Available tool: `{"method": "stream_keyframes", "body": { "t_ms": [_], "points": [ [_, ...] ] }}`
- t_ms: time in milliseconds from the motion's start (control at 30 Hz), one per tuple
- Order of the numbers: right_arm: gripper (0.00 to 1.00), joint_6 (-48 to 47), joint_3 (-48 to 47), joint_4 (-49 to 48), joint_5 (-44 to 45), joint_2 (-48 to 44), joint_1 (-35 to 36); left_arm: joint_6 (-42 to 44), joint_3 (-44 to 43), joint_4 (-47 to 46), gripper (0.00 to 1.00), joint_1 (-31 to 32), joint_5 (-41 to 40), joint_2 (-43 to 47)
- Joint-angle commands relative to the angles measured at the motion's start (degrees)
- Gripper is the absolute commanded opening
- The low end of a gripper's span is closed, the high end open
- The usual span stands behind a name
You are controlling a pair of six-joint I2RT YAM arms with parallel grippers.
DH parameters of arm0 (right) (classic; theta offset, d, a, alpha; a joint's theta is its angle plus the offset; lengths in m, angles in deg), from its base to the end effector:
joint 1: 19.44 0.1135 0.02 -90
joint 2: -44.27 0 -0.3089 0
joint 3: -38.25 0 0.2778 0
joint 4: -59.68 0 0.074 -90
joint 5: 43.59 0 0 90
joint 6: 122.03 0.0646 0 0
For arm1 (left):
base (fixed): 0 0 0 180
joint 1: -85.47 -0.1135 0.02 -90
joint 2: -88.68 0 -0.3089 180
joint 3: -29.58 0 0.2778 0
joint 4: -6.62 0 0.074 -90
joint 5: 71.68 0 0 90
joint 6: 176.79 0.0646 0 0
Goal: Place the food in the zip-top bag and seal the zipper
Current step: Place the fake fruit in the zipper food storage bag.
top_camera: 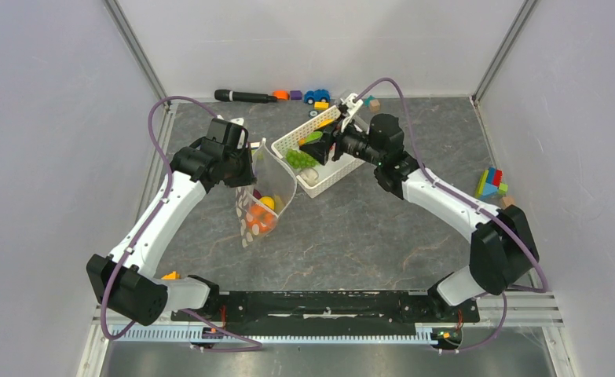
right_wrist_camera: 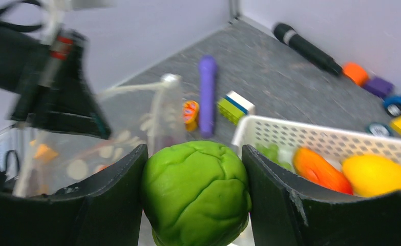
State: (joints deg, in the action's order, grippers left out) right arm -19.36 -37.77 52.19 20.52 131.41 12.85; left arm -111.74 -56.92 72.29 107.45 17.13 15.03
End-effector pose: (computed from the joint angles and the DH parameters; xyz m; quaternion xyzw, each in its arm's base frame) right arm 0.3307 0.2423 0.3601 -0.2721 0.6741 0.4059 0.5538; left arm 0.2672 -0.1064 0.3613 -0.0279 0.9474 -0.1179 0.2963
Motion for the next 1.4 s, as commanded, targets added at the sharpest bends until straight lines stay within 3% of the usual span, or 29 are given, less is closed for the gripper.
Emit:
{"method": "stream_keyframes", "body": {
  "t_ms": [0,300,500,800,1167,1367],
  "points": [
    [0.19,-0.55,-0.66,-7.53,-4.84,-2.83,4.68,2.01,-0.16,-1.54,0.02,0.0,0.93,0.59],
    [0.22,-3.07,-5.08,-6.93,-4.91,1.44,12.99,1.92,-0.18,-1.59,0.02,0.02,2.45,1.38],
    [0.31,-5.38,-8.49,-1.27,2.2,4.51,15.42,1.83,-0.16,-1.59,0.02,0.02,2.46,2.32],
    [0.55,-10.15,-11.79,5.04,6.03,7.07,17.8,1.75,-0.21,-1.56,0.02,0.0,2.72,2.33],
    [0.81,-10.64,-11.85,5.9,6.39,6.56,18.11,1.75,-0.16,-1.55,0.02,0.02,2.71,2.89],
    [0.87,-10.97,-11.97,5.46,5.85,6.25,18.16,1.7,-0.2,-1.6,0.02,0.04,2.41,3.13]
  ]
}}
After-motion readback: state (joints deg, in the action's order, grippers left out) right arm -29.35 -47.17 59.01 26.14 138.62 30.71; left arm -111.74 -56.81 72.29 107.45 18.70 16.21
